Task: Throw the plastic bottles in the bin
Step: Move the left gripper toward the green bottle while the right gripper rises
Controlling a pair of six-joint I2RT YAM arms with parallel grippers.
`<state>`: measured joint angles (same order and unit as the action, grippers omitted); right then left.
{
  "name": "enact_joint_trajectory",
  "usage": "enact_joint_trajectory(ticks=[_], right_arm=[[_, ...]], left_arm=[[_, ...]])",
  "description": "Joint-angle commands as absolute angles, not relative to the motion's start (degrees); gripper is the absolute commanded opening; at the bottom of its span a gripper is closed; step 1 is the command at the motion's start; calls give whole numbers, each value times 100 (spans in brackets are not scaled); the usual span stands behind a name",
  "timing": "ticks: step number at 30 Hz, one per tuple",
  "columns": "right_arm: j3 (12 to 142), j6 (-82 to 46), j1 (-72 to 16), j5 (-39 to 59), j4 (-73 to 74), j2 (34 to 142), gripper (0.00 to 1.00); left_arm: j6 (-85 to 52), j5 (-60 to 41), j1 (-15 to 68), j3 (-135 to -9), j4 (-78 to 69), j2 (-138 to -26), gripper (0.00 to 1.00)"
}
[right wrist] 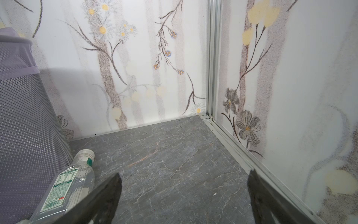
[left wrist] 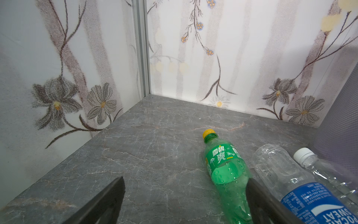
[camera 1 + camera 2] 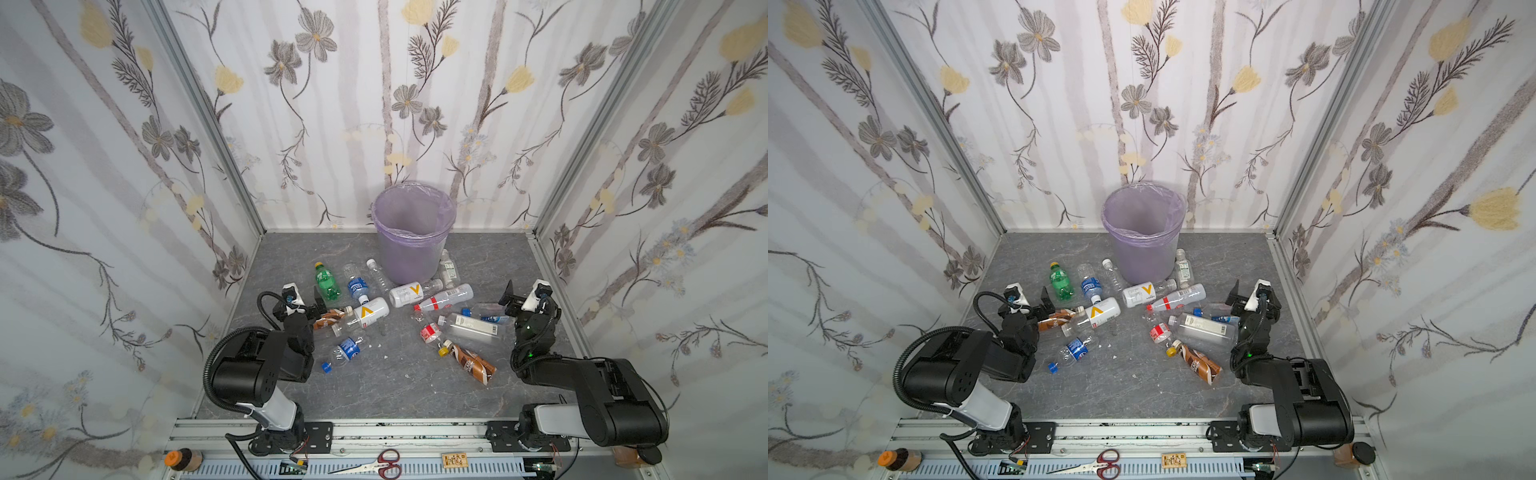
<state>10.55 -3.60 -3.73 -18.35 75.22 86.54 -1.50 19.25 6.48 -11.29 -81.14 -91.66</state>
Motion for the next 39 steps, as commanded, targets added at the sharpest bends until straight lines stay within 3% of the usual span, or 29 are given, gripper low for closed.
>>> enact_joint_trajectory(ticks=[1,9,11,15,19,23,27,35,39], right_arm=[[1065,-353,-376,-1765,7659,8640,100],[1055,-343,-378,-1773,7685,8631,100],[1050,-343,-393,-1898,7708,8596,100],[1114,-264,-423,-1798,7387,8297,100],[1548,-537,-423,-2415,5972,7713,100],[1718,-650,-460,-2984,5430,7369,100],[1805,-1547,-492,-3539,4906,6788,100],[2577,-1960,-398,-1171,3480,6647,100],[2746,-1969,-505,-1106,3175,6693,100]], left_arm=[[-197,1957,642,-1159,-8228,-9166,100],[-215,2002,624,-1157,-8229,-9152,100],[-82,1669,626,-1100,-8074,-8858,100],[-226,2229,668,-1355,-6987,-8094,100],[-255,2411,715,-1255,-6868,-7619,100],[-174,2920,875,-1246,-6871,-7298,100],[-451,3368,913,-1136,-6850,-6751,100],[-1047,2834,1307,-1381,-6123,-6001,100],[-1379,2808,1636,-1684,-5801,-6134,100]])
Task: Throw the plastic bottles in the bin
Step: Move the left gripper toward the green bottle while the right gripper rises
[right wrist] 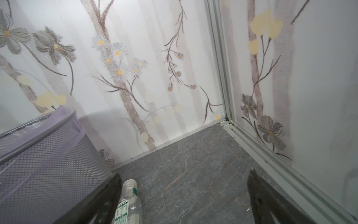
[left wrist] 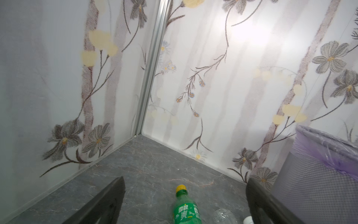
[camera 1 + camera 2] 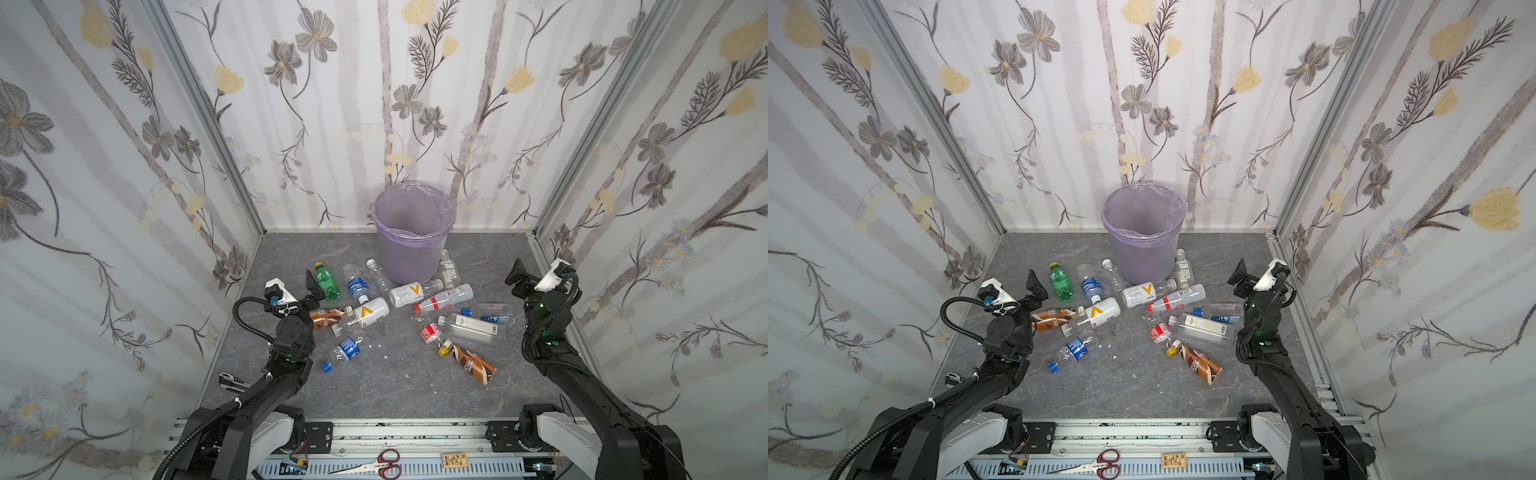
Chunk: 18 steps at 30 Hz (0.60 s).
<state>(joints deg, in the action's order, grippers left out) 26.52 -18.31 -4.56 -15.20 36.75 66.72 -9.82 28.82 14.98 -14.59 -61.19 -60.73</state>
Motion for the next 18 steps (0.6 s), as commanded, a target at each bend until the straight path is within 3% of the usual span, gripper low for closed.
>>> enact_joint_trajectory(ticks=[1,4,12,14,18], right_arm=[[2775,-1971,-522,-1139,3097,6689,100],[3002,-1944,-644,-1341,2676,6684,100],[3549,-1608,-1287,-2362,1746,6720,100],[3592,-1522,-1477,-2276,1749,6641,100],[3591,-1503,-1635,-1068,1956,6398,100]], left_arm=[[-1587,2802,1692,-1909,-5397,-6196,100],[-2076,2641,1789,-2791,-3883,-6365,100],[-2709,2449,1716,-4404,-2006,-6650,100],[-2388,1185,1399,-5060,-1287,-6988,100],[-2743,980,1088,-5855,-258,-7637,100]])
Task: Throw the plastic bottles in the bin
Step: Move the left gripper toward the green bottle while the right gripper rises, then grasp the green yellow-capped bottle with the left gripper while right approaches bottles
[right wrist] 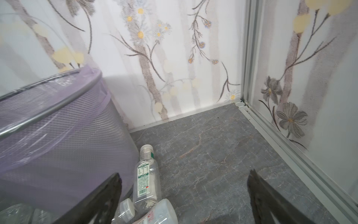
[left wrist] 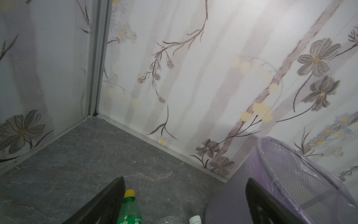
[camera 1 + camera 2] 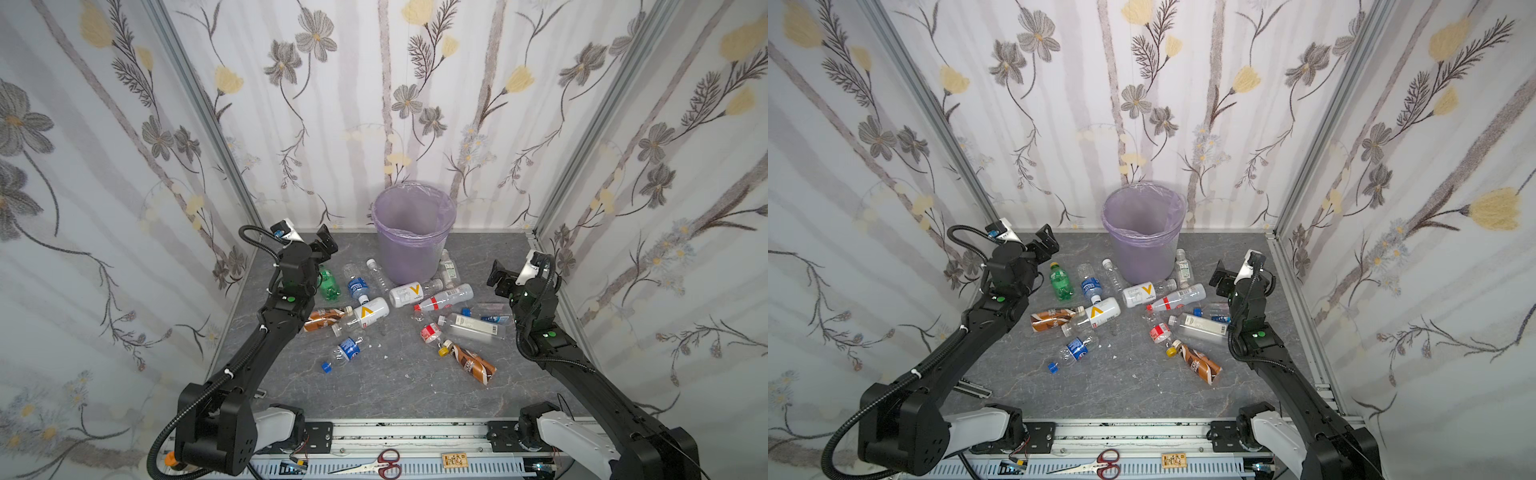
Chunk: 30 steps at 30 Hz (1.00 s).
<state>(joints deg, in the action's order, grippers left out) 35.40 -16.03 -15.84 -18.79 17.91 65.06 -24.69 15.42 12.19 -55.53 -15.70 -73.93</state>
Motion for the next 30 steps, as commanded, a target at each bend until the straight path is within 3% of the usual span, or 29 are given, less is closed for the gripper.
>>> enact_joint_trajectory(ticks=[1,6,16,30], right_arm=[[3624,-1508,-1677,-934,1974,6375,100],[4269,-1136,-2171,-1192,1271,6536,100],[4865,-853,-2855,-1362,1150,6843,100],[5063,-822,-3041,-1491,1133,7172,100]], left_arm=[[-2780,895,993,-5909,-178,-7693,100],[-3137,-639,55,-5992,22,-8125,100],[-3623,-1667,-464,-6504,974,-9513,100],[-3156,-936,-50,-7797,1866,-10967,100]])
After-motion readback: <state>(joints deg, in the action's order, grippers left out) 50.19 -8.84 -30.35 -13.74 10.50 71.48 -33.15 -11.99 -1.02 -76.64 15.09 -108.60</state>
